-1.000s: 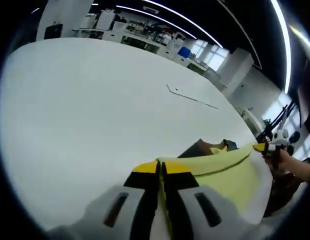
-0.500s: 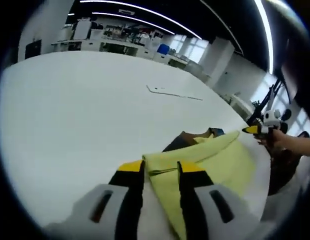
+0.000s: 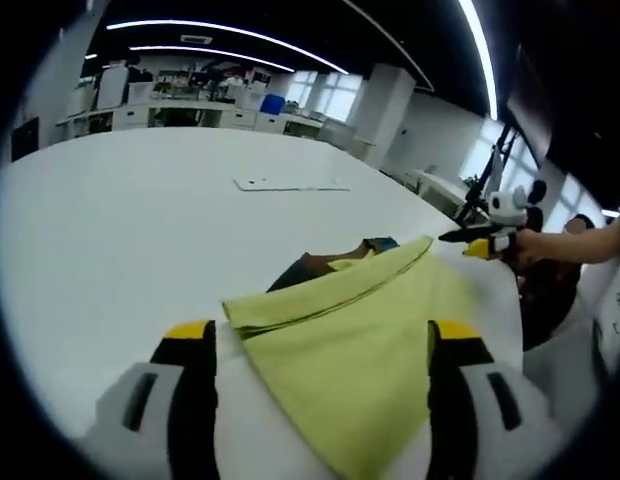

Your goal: Fold the garment on the visible template until the final outline fits inside the template.

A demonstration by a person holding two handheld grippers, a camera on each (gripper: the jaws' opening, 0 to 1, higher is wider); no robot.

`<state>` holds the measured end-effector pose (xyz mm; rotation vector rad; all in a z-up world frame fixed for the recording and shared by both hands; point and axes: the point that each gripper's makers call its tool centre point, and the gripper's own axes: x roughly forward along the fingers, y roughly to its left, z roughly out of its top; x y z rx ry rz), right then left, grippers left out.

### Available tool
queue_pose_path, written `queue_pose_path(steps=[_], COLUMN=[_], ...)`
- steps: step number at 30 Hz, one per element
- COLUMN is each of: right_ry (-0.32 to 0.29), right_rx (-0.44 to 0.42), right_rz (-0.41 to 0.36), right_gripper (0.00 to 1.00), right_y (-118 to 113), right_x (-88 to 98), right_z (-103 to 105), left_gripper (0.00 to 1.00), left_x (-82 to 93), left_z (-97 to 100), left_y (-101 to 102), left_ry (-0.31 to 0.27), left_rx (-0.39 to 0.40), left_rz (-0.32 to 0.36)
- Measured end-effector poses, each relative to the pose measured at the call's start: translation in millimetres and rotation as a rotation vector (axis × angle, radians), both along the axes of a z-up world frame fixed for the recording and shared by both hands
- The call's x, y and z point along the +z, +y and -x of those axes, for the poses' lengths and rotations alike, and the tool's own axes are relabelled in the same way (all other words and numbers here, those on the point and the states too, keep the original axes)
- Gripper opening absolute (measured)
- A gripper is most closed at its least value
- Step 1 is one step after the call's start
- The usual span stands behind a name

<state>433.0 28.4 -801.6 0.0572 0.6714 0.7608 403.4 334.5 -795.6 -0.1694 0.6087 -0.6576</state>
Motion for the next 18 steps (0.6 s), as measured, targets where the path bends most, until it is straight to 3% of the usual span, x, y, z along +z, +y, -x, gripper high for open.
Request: queue_pose_path(steps=[6, 18], right_ry=[0.013, 0.045], right_rx=[0.031, 0.063], right_rz=[-0.012, -0.033], right_gripper=[0.75, 0.68], right_y=[12.1, 25.3], right_x=[-2.8, -9.2], right_z=[10.5, 18.0], left_gripper=[0.84, 0.82], left_x=[-8.8, -19.0], left_z=[10.5, 4.9], left_y=[-14.0, -16.1], left_ry=[0.025, 0.049], left_rx=[-0.039, -0.022], left_rz=[-0.009, 0.003])
